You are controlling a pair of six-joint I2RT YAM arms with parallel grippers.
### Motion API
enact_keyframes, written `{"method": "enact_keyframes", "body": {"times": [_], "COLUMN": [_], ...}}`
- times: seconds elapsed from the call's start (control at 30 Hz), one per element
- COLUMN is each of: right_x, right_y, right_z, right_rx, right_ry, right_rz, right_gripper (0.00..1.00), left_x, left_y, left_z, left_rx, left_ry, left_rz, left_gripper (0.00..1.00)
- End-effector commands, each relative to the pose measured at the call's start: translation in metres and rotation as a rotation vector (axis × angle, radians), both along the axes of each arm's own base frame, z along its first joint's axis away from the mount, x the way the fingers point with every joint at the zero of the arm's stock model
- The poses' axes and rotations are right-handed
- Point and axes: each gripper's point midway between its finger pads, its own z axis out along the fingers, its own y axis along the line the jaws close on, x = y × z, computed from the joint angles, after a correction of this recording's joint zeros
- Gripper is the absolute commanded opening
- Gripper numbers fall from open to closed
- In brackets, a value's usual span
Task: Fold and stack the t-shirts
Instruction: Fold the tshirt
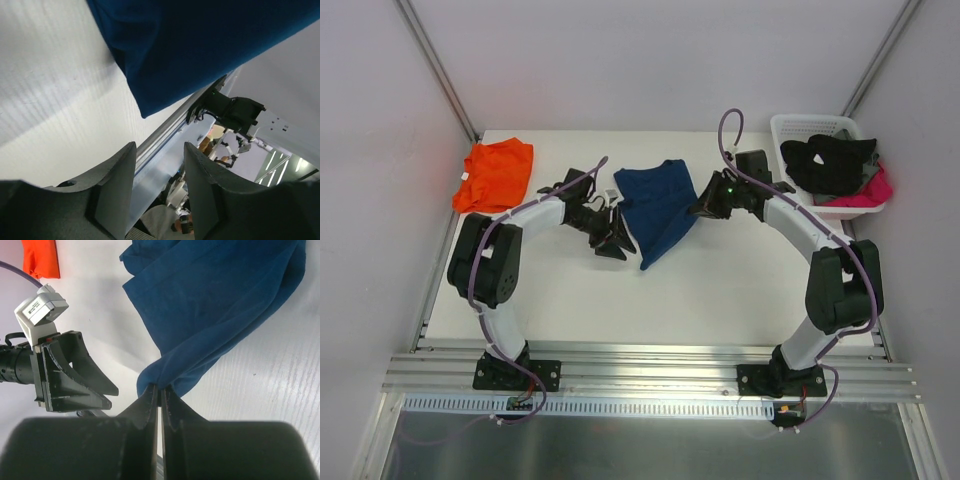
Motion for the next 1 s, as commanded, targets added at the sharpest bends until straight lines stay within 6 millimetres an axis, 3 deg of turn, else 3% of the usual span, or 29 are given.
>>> {"method": "enact_keyframes", "body": {"times": [0.0, 0.17, 0.3, 0.43, 0.63, 0.8, 0.97], "right_x": [0.013, 0.014, 0.013, 0.011, 0.01, 0.011, 0.01], "right_y": [0.005, 0.005, 0.005, 0.002, -0.004, -0.009, -0.012], "right_z": [0.024, 0.028, 0.027, 0.025, 0.023, 0.023, 0.019], "right_rx": [0.042, 0.048, 0.054, 0.057, 0.066, 0.078, 0.084], "right_ry": [-0.08, -0.086, -0.08, -0.07, -0.055, -0.052, -0.042], "right_rz": [0.003, 0.002, -0.001, -0.006, -0.021, -0.037, -0.05], "right_gripper": [0.0, 0.0, 0.0, 0.0, 0.0, 0.0, 0.0], "left_x": [0.005, 0.004, 0.008, 0.015, 0.013, -0.004, -0.012], "left_y": [-0.011, -0.007, 0.005, 0.007, -0.007, -0.02, -0.02], "left_z": [0.025, 0.005, -0.023, -0.037, -0.037, -0.028, -0.018], "left_rx": [-0.021, 0.129, 0.286, 0.372, 0.423, 0.422, 0.444], "left_ry": [-0.137, -0.337, -0.39, -0.448, -0.514, -0.545, -0.582], "left_rz": [-0.058, -0.186, -0.261, -0.323, -0.393, -0.439, -0.45], "left_gripper": [0.43, 0.42, 0.39, 0.38, 0.36, 0.34, 0.33]}}
